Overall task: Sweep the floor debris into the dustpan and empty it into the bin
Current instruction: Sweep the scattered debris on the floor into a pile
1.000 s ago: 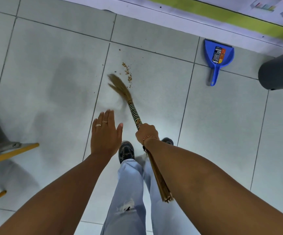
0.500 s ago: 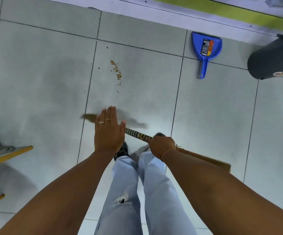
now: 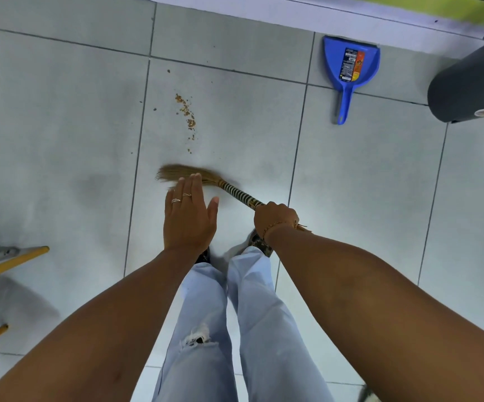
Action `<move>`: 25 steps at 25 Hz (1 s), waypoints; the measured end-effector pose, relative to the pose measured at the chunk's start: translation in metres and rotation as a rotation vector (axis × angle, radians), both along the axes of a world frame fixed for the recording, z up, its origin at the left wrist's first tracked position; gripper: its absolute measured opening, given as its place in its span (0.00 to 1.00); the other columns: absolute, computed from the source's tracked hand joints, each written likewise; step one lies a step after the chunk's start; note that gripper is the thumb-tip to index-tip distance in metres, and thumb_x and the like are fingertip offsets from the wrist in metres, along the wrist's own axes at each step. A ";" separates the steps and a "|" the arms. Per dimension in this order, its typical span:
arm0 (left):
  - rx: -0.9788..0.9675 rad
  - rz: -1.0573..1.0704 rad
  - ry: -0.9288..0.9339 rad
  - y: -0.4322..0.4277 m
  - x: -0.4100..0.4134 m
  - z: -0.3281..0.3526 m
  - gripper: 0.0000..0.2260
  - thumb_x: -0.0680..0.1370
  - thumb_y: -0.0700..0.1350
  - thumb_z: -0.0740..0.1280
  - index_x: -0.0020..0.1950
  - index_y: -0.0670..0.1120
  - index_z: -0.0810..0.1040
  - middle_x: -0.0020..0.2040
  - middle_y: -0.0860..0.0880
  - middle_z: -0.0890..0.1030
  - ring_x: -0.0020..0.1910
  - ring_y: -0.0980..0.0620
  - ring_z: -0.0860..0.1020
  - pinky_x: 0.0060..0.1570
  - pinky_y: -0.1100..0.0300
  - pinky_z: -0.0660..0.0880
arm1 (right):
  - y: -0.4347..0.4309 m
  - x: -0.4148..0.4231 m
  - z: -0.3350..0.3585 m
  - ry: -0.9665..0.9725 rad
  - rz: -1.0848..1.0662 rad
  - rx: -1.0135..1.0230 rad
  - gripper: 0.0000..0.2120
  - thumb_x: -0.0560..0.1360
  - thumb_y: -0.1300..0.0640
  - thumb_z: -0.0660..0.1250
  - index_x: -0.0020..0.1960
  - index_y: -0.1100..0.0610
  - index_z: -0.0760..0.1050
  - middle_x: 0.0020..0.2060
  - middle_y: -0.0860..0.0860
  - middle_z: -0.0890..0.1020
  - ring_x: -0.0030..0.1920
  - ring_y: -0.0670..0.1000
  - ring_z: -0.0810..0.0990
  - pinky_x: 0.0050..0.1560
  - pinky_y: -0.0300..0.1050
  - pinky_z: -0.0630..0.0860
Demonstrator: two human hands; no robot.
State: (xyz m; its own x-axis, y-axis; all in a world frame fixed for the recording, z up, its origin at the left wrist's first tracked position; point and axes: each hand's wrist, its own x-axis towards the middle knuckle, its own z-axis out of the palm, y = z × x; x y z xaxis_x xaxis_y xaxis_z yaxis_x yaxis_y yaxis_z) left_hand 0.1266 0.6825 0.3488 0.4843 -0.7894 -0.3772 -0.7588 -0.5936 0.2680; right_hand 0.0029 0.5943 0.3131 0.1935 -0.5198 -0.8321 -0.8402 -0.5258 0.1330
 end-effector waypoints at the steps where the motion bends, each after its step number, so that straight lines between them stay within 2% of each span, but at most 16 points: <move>1: 0.002 0.000 -0.005 -0.003 -0.001 -0.001 0.25 0.78 0.51 0.56 0.69 0.36 0.63 0.66 0.36 0.72 0.69 0.38 0.67 0.68 0.44 0.62 | -0.008 0.000 0.000 -0.013 0.021 -0.015 0.15 0.80 0.60 0.54 0.63 0.58 0.74 0.55 0.52 0.80 0.56 0.56 0.79 0.40 0.49 0.68; 6: 0.024 0.033 -0.008 -0.016 -0.012 -0.007 0.24 0.79 0.49 0.59 0.70 0.37 0.62 0.68 0.36 0.71 0.71 0.37 0.64 0.70 0.43 0.60 | -0.040 0.001 0.000 -0.125 0.075 -0.060 0.17 0.80 0.60 0.53 0.65 0.56 0.73 0.54 0.53 0.81 0.54 0.56 0.80 0.40 0.47 0.69; 12: 0.027 0.094 0.019 -0.027 -0.028 0.000 0.24 0.80 0.49 0.57 0.71 0.37 0.60 0.69 0.37 0.70 0.72 0.39 0.63 0.71 0.44 0.58 | -0.053 -0.051 0.018 -0.307 0.247 0.006 0.23 0.80 0.60 0.52 0.74 0.51 0.60 0.59 0.57 0.76 0.55 0.61 0.78 0.46 0.51 0.74; 16: 0.041 0.097 0.021 -0.032 -0.032 -0.005 0.24 0.79 0.50 0.58 0.71 0.37 0.61 0.68 0.37 0.71 0.71 0.38 0.64 0.70 0.44 0.60 | -0.074 -0.086 0.009 -0.094 0.414 0.036 0.20 0.81 0.59 0.52 0.72 0.49 0.65 0.57 0.54 0.78 0.55 0.58 0.78 0.43 0.49 0.72; 19: 0.060 0.086 0.015 -0.036 -0.035 -0.015 0.25 0.78 0.51 0.56 0.70 0.37 0.63 0.66 0.35 0.73 0.69 0.37 0.66 0.68 0.43 0.63 | -0.090 -0.090 -0.005 0.044 0.343 -0.007 0.19 0.80 0.60 0.53 0.69 0.51 0.69 0.55 0.52 0.79 0.55 0.55 0.79 0.40 0.46 0.69; 22: 0.091 0.082 0.030 -0.043 -0.037 -0.023 0.25 0.78 0.51 0.56 0.70 0.36 0.63 0.66 0.35 0.72 0.69 0.37 0.67 0.68 0.42 0.64 | -0.104 -0.074 -0.015 0.043 0.296 -0.034 0.19 0.79 0.60 0.55 0.68 0.51 0.71 0.55 0.51 0.80 0.55 0.55 0.80 0.42 0.46 0.69; 25: 0.078 0.087 0.050 -0.053 -0.034 -0.026 0.24 0.80 0.50 0.57 0.71 0.37 0.61 0.68 0.36 0.71 0.71 0.39 0.64 0.70 0.44 0.60 | -0.118 -0.055 -0.019 0.017 0.283 -0.055 0.19 0.79 0.62 0.56 0.67 0.53 0.71 0.55 0.52 0.80 0.56 0.56 0.80 0.42 0.47 0.70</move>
State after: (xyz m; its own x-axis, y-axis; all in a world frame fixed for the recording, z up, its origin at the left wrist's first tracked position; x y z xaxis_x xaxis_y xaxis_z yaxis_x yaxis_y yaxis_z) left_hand 0.0923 0.6298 0.3227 0.5292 -0.7121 -0.4614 -0.6902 -0.6775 0.2541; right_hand -0.0518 0.4766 0.2937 0.3238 -0.4913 -0.8086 -0.6586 -0.7306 0.1802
